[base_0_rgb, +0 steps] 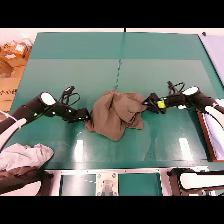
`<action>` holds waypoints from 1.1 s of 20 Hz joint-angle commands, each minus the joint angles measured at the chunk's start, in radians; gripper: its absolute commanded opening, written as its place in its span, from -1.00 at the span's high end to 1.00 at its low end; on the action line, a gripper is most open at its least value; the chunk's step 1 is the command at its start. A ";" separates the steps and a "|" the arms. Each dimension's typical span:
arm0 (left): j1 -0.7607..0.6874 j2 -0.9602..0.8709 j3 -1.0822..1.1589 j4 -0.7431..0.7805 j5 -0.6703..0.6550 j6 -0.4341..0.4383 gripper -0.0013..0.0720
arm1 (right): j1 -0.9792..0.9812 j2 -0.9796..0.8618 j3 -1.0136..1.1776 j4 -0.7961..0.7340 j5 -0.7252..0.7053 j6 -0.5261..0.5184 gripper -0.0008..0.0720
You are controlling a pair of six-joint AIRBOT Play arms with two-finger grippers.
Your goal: Fold the shirts.
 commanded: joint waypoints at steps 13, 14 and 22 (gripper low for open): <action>0.066 -0.032 0.112 -0.205 -0.139 0.268 0.91 | 0.011 -0.022 0.204 0.072 0.158 -0.092 0.94; 0.090 0.001 0.190 -0.204 -0.175 0.260 0.91 | 0.008 0.008 0.270 0.072 0.206 -0.092 0.94; 0.188 0.243 0.943 -0.036 -0.434 0.196 0.91 | -0.059 0.393 0.793 0.071 0.387 -0.055 0.94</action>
